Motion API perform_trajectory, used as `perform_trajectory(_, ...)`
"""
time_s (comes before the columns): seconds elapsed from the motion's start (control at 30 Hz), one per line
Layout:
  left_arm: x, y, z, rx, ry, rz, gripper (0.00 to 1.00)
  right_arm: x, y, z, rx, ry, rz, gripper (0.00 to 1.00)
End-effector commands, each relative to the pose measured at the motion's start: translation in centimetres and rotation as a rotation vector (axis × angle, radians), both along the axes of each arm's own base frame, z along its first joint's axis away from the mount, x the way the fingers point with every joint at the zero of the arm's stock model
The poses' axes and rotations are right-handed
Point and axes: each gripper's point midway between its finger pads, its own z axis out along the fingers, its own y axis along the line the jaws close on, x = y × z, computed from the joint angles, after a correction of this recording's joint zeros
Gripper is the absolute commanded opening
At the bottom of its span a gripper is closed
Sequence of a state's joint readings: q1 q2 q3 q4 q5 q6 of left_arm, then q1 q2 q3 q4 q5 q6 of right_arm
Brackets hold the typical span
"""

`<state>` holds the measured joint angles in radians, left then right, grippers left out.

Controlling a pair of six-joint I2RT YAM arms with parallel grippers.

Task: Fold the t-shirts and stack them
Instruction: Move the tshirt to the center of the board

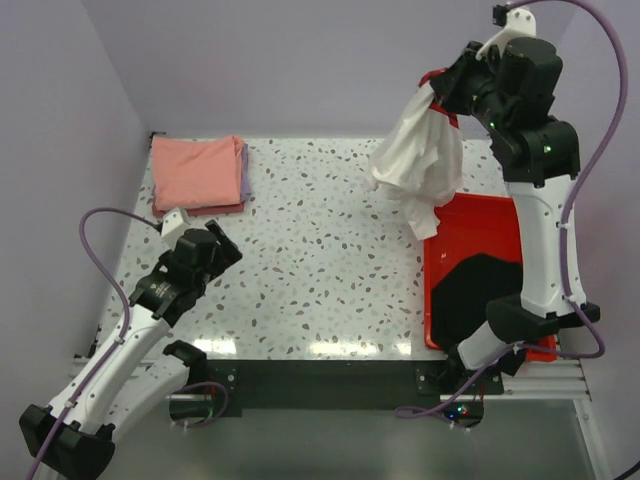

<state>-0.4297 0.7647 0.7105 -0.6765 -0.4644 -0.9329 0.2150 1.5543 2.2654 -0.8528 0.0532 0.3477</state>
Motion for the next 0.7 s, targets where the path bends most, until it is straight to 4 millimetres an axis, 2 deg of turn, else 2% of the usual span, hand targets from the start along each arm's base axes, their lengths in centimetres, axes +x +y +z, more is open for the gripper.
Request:
perform_trajectory(0.0,-0.1,0.0,1.1,-0.020,-0.022,0.011,1.00,-0.4,4.4,5.3,0.003,-0.169,0.117,0.00)
perform_trajectory(0.07,-0.1,0.2,1.3,-0.013,-0.019,0.015,1.00,-0.7,7.1,6.8,0.024,-0.219,0.177,0.00)
perform_trajectory(0.13,-0.4,0.5,1.6,-0.005,-0.015,0.022,1.00,-0.3,9.1,7.0,0.036,-0.236,0.213,0.00)
perform_trajectory(0.17,-0.5,0.5,1.9,-0.006,-0.019,0.024,1.00,-0.7,10.8,7.4,0.048,-0.258,0.246,0.00)
perform_trajectory(0.23,-0.9,0.8,2.2,-0.007,-0.023,0.029,1.00,-0.7,12.3,7.3,0.045,-0.266,0.264,0.00)
perform_trajectory(0.27,-1.0,0.9,2.5,-0.008,-0.029,0.030,1.00,-0.9,14.1,6.9,0.047,-0.261,0.298,0.00)
perform_trajectory(0.3,-1.3,1.0,2.8,-0.014,-0.037,0.031,1.00,-0.9,14.8,6.5,0.045,-0.256,0.306,0.00)
perform_trajectory(0.33,-1.5,1.1,2.9,-0.016,-0.040,0.032,1.00,-0.4,15.9,4.8,0.025,-0.222,0.317,0.00)
perform_trajectory(0.4,-2.0,1.2,2.7,-0.025,-0.038,0.038,1.00,-0.5,17.6,3.6,0.021,-0.208,0.340,0.00)
perform_trajectory(0.43,-2.2,1.4,2.9,-0.032,-0.047,0.042,1.00,-0.2,18.6,1.4,0.009,-0.160,0.350,0.00)
perform_trajectory(0.5,-2.6,1.6,2.6,-0.032,-0.038,0.049,1.00,-0.1,19.2,-0.2,0.006,-0.133,0.347,0.00)
perform_trajectory(0.53,-2.8,1.7,2.5,-0.034,-0.038,0.051,1.00,0.2,20.3,-3.8,-0.017,-0.066,0.358,0.00)
perform_trajectory(0.6,-3.1,1.6,2.1,-0.041,-0.025,0.048,1.00,0.2,21.1,-5.2,0.002,-0.062,0.367,0.00)
perform_trajectory(0.63,-3.1,1.6,1.8,-0.041,-0.019,0.046,1.00,0.4,21.7,-8.4,-0.012,-0.002,0.369,0.00)
perform_trajectory(0.67,-3.2,1.5,1.5,-0.042,-0.013,0.044,1.00,0.4,22.2,-9.1,-0.005,0.002,0.377,0.00)
